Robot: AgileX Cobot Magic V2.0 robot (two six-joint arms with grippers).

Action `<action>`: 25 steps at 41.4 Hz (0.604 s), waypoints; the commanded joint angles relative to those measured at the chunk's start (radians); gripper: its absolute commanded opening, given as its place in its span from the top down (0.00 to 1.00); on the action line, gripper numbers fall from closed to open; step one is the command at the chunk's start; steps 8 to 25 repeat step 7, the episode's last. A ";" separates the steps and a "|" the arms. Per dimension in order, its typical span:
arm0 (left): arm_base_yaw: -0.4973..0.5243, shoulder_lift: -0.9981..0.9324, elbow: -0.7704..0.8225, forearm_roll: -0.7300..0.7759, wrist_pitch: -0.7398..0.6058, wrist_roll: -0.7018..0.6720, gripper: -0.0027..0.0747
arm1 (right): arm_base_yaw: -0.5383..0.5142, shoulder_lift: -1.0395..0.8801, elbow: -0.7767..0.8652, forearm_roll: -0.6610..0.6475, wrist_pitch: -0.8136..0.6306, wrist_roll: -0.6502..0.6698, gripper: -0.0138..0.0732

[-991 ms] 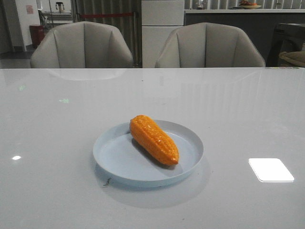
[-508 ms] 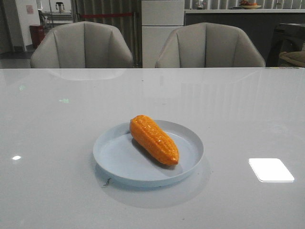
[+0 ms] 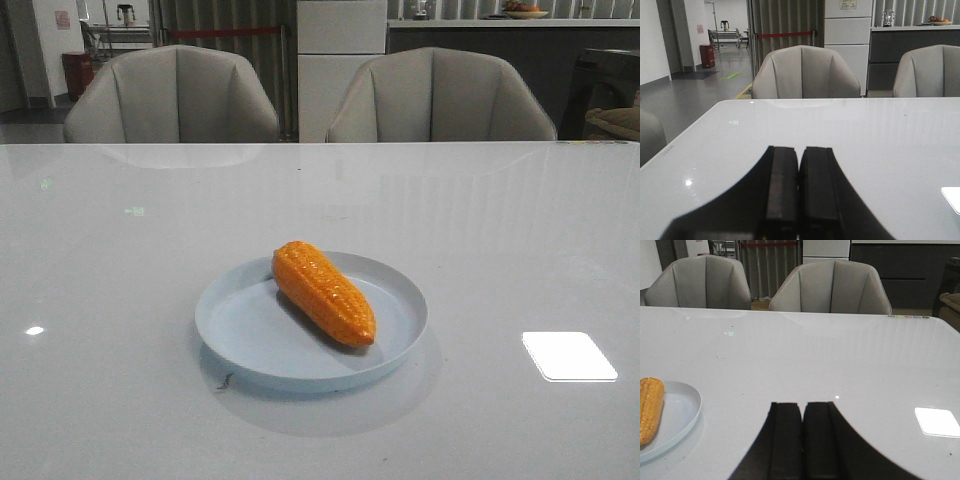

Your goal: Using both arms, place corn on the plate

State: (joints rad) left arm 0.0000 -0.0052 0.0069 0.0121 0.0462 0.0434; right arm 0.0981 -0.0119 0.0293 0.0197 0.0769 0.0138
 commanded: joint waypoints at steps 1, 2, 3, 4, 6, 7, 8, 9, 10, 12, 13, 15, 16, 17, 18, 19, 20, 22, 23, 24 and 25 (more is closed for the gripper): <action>-0.007 -0.015 0.036 -0.001 -0.080 -0.007 0.85 | -0.001 -0.022 -0.022 -0.002 -0.084 0.000 0.78; -0.007 -0.015 0.036 -0.001 -0.080 -0.007 0.85 | -0.001 -0.022 -0.022 -0.002 -0.084 0.000 0.78; -0.007 -0.015 0.036 -0.001 -0.080 -0.007 0.85 | -0.001 -0.022 -0.022 -0.002 -0.084 0.000 0.78; -0.007 -0.015 0.036 -0.001 -0.080 -0.007 0.85 | -0.001 -0.022 -0.022 -0.002 -0.084 0.000 0.78; -0.007 -0.015 0.036 -0.001 -0.080 -0.007 0.85 | -0.001 -0.022 -0.022 -0.002 -0.084 0.000 0.78; -0.007 -0.015 0.036 -0.001 -0.080 -0.007 0.85 | -0.001 -0.022 -0.022 -0.002 -0.084 0.000 0.78; -0.007 -0.015 0.036 -0.001 -0.080 -0.007 0.85 | -0.001 -0.022 -0.022 -0.002 -0.084 0.000 0.78; -0.007 -0.015 0.036 -0.001 -0.080 -0.007 0.85 | -0.001 -0.022 -0.022 -0.002 -0.084 0.000 0.78; -0.007 -0.015 0.036 -0.001 -0.080 -0.007 0.85 | -0.001 -0.022 -0.022 -0.002 -0.084 0.000 0.78; -0.007 -0.015 0.036 -0.001 -0.080 -0.007 0.85 | -0.001 -0.022 -0.022 -0.002 -0.084 0.000 0.78; -0.007 -0.015 0.036 -0.001 -0.080 -0.007 0.85 | -0.001 -0.022 -0.022 -0.002 -0.084 0.000 0.78; -0.007 -0.015 0.036 -0.001 -0.080 -0.007 0.85 | -0.001 -0.022 -0.022 -0.002 -0.084 0.000 0.78; -0.007 -0.015 0.036 -0.001 -0.080 -0.007 0.85 | -0.001 -0.022 -0.022 -0.002 -0.084 0.000 0.78; -0.007 -0.015 0.036 -0.001 -0.080 -0.007 0.85 | -0.001 -0.022 -0.022 -0.002 -0.084 0.000 0.78; -0.007 -0.015 0.036 -0.001 -0.080 -0.007 0.85 | -0.001 -0.022 -0.022 -0.002 -0.084 0.000 0.78; -0.007 -0.015 0.036 -0.001 -0.080 -0.007 0.85 | -0.001 -0.022 -0.022 -0.002 -0.084 0.000 0.78; -0.007 -0.015 0.036 -0.001 -0.080 -0.007 0.85 | -0.001 -0.022 -0.022 -0.002 -0.084 0.000 0.78; -0.007 -0.015 0.036 -0.001 -0.080 -0.007 0.85 | -0.001 -0.022 -0.022 -0.002 -0.084 0.000 0.78; -0.007 -0.015 0.036 -0.001 -0.080 -0.007 0.85 | -0.001 -0.022 -0.022 -0.002 -0.084 0.000 0.78; -0.007 -0.015 0.036 -0.001 -0.080 -0.007 0.85 | -0.001 -0.022 -0.022 -0.002 -0.084 0.000 0.78; -0.007 -0.015 0.036 -0.001 -0.080 -0.007 0.85 | -0.001 -0.022 -0.022 -0.002 -0.084 0.000 0.78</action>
